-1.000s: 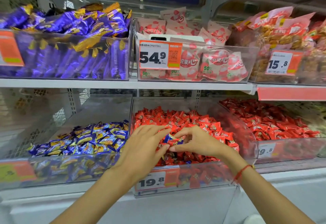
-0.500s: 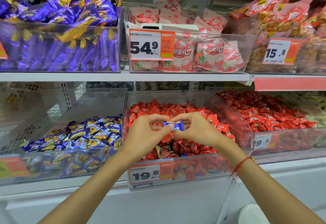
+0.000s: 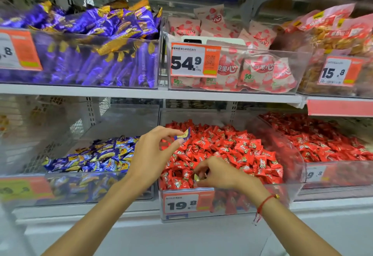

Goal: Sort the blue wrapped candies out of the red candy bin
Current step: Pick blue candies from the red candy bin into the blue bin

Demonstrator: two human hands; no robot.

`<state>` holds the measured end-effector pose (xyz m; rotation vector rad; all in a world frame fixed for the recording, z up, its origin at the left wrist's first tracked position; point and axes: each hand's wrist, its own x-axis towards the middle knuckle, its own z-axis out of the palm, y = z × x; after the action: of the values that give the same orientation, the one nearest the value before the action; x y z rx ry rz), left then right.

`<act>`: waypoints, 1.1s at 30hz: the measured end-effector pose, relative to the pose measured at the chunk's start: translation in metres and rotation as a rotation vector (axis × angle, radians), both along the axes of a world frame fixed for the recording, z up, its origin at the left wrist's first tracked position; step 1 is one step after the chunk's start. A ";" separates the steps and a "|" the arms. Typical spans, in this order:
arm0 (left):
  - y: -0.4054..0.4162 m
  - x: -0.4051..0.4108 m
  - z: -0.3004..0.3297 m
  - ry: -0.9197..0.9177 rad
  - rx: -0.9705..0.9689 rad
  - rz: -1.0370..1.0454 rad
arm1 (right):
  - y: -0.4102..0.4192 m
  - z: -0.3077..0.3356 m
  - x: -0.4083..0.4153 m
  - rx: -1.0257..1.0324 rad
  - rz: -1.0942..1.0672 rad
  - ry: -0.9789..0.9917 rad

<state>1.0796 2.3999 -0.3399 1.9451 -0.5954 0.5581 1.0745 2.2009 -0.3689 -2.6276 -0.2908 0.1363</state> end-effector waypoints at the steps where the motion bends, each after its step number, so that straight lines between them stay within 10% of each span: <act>1: 0.001 -0.001 0.001 -0.006 0.000 -0.005 | 0.000 -0.001 0.001 -0.004 0.008 0.041; 10: -0.003 -0.004 0.008 0.237 -0.200 -0.044 | -0.006 0.046 -0.021 1.054 -0.127 0.002; 16: -0.029 -0.017 0.014 0.413 -0.410 -0.174 | 0.030 0.038 -0.027 1.231 -0.133 -0.148; 24: 0.043 0.001 -0.003 -0.016 -0.423 0.290 | 0.034 0.047 -0.026 0.939 -0.018 -0.147; 29: 0.085 0.020 -0.023 0.152 0.227 0.387 | 0.009 0.056 -0.026 0.714 -0.078 -0.183; 33: 0.060 0.009 -0.027 -0.070 0.302 0.253 | -0.021 0.055 -0.022 0.540 -0.033 -0.202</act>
<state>1.0890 2.4597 -0.3673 2.3134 -0.5024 0.7303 1.0529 2.1803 -0.3142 -2.1073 -0.3028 -0.1955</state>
